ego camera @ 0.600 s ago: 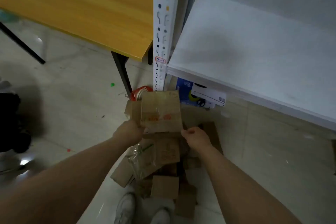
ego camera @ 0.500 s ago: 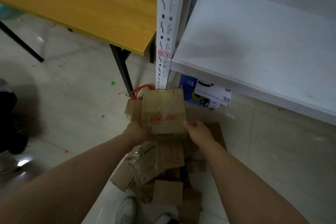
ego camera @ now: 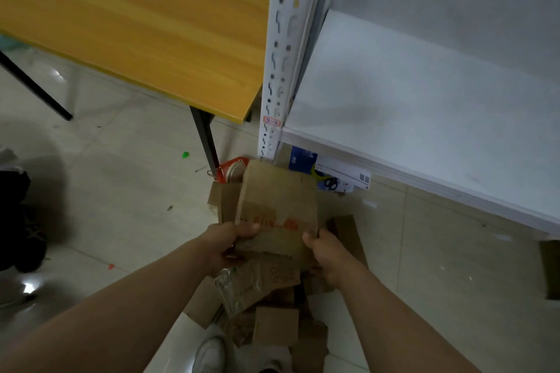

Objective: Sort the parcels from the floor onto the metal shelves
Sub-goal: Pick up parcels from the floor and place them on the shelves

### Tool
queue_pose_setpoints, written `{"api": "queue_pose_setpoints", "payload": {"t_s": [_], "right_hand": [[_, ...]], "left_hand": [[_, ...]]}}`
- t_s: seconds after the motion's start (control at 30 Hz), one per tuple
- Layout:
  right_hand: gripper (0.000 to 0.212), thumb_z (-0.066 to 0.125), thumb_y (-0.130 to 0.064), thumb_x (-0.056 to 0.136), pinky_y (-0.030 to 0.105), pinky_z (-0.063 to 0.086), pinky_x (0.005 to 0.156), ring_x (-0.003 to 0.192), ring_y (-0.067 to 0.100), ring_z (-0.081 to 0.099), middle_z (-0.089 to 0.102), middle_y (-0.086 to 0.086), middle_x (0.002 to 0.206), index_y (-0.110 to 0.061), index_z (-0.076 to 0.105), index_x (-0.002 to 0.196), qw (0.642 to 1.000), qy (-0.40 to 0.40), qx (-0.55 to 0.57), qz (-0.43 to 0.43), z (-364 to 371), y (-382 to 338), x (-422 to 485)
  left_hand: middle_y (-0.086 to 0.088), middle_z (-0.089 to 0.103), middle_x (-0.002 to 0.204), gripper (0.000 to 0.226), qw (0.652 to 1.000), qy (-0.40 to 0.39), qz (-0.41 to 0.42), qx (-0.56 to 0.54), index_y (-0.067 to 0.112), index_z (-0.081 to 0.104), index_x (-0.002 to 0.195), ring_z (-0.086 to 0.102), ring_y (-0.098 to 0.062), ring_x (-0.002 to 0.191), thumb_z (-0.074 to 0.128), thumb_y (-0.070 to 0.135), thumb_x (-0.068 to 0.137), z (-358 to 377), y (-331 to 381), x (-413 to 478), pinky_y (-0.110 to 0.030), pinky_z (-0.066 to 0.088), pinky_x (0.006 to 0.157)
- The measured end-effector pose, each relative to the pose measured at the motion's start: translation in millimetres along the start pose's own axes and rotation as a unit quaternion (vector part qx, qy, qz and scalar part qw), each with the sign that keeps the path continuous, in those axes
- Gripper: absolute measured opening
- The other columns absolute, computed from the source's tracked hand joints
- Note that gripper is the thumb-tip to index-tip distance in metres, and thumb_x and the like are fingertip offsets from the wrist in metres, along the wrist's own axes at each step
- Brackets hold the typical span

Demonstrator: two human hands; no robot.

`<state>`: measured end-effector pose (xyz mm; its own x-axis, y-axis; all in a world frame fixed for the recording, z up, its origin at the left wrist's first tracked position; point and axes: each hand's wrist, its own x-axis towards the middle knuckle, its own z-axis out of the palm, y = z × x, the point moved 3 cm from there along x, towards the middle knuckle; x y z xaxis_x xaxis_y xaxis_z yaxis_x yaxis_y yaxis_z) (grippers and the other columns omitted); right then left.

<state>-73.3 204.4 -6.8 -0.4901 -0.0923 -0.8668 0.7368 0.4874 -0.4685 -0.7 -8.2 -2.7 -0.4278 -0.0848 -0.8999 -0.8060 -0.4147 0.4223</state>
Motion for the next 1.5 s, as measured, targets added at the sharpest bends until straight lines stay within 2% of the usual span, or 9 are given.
{"api": "queue_pose_setpoints", "payload": {"t_s": [0.2, 0.4, 0.67, 0.8, 0.87, 1.0, 1.1, 1.23, 1.5], "right_hand": [[0.042, 0.056, -0.033, 0.102, 0.042, 0.056, 0.078, 0.114, 0.035, 0.061, 0.059, 0.015, 0.131, -0.008, 0.051, 0.136, 0.993, 0.051, -0.100, 0.021, -32, -51, -133], [0.081, 0.032, -0.077, 0.093, 0.049, 0.054, 0.089, 0.113, 0.037, 0.059, 0.054, 0.015, 0.134, -0.021, 0.038, 0.151, 0.985, 0.158, 0.061, -0.046, -101, -132, -280], [0.107, 0.066, -0.089, 0.058, 0.054, 0.061, 0.071, 0.092, 0.050, 0.071, 0.052, 0.035, 0.133, -0.017, 0.051, 0.135, 0.976, 0.091, 0.181, -0.083, -147, -182, -416], [0.056, 0.080, -0.056, 0.071, 0.045, 0.061, 0.066, 0.073, 0.034, 0.075, 0.068, 0.014, 0.109, -0.014, 0.068, 0.107, 0.954, 0.067, 0.250, -0.152, -155, -189, -450], [0.041, 0.079, -0.035, 0.073, 0.042, 0.060, 0.067, 0.073, 0.031, 0.075, 0.070, 0.011, 0.105, -0.017, 0.069, 0.107, 0.943, 0.074, 0.256, -0.199, -162, -185, -465], [0.045, 0.071, -0.027, 0.084, 0.047, 0.060, 0.074, 0.094, 0.033, 0.074, 0.073, 0.013, 0.119, -0.018, 0.066, 0.127, 0.919, 0.086, 0.267, -0.276, -182, -171, -486], [0.052, 0.071, -0.019, 0.082, 0.058, 0.052, 0.097, 0.112, 0.035, 0.069, 0.071, 0.010, 0.125, -0.029, 0.062, 0.132, 0.896, 0.062, 0.254, -0.360, -197, -169, -499], [0.077, 0.075, -0.009, 0.070, 0.067, 0.041, 0.106, 0.117, 0.036, 0.066, 0.069, 0.009, 0.129, -0.034, 0.052, 0.139, 0.875, 0.069, 0.237, -0.416, -208, -175, -514], [0.094, 0.071, 0.007, 0.068, 0.055, 0.049, 0.102, 0.120, 0.034, 0.062, 0.070, 0.010, 0.122, -0.027, 0.041, 0.150, 0.831, 0.091, 0.263, -0.482, -238, -170, -544]], "left_hand": [[-0.007, 0.067, 0.110, 0.058, 0.975, -0.053, 0.059, 0.207, 0.020, 0.058, 0.118, 0.064, -0.027, 0.097, 0.087, 0.018, 0.068, 11, 66, -127, -0.038, 0.057, 0.069], [-0.005, 0.060, 0.105, 0.052, 0.879, -0.040, 0.256, 0.401, 0.016, 0.051, 0.122, 0.064, -0.023, 0.093, 0.077, 0.008, 0.077, 39, 156, -253, -0.038, 0.061, 0.074], [0.005, 0.039, 0.113, 0.065, 0.541, 0.051, 0.615, 0.571, 0.032, 0.044, 0.119, 0.045, -0.013, 0.096, 0.081, 0.033, 0.066, 86, 221, -404, -0.029, 0.050, 0.078], [0.002, 0.039, 0.124, 0.078, 0.404, 0.075, 0.741, 0.532, 0.026, 0.043, 0.130, 0.045, -0.015, 0.110, 0.085, 0.036, 0.065, 103, 222, -440, -0.033, 0.053, 0.083], [0.005, 0.034, 0.129, 0.091, 0.426, 0.040, 0.741, 0.517, 0.030, 0.038, 0.133, 0.039, -0.012, 0.114, 0.086, 0.053, 0.059, 106, 224, -443, -0.032, 0.049, 0.090], [0.002, 0.028, 0.149, 0.115, 0.729, -0.109, 0.584, 0.339, 0.034, 0.025, 0.146, 0.035, -0.022, 0.133, 0.072, 0.082, 0.052, 110, 232, -440, -0.048, 0.039, 0.109], [-0.015, 0.035, 0.154, 0.116, 0.861, -0.228, 0.400, 0.214, 0.030, 0.025, 0.151, 0.036, -0.038, 0.138, 0.067, 0.083, 0.058, 113, 236, -431, -0.064, 0.035, 0.107], [-0.024, 0.059, 0.132, 0.099, 0.880, -0.357, 0.284, 0.130, 0.019, 0.037, 0.146, 0.059, -0.045, 0.118, 0.066, 0.074, 0.069, 123, 237, -441, -0.067, 0.046, 0.092], [-0.016, 0.066, 0.125, 0.070, 0.812, -0.325, 0.420, 0.241, 0.010, 0.048, 0.136, 0.065, -0.032, 0.113, 0.077, 0.008, 0.073, 169, 239, -490, -0.057, 0.050, 0.097]]}}
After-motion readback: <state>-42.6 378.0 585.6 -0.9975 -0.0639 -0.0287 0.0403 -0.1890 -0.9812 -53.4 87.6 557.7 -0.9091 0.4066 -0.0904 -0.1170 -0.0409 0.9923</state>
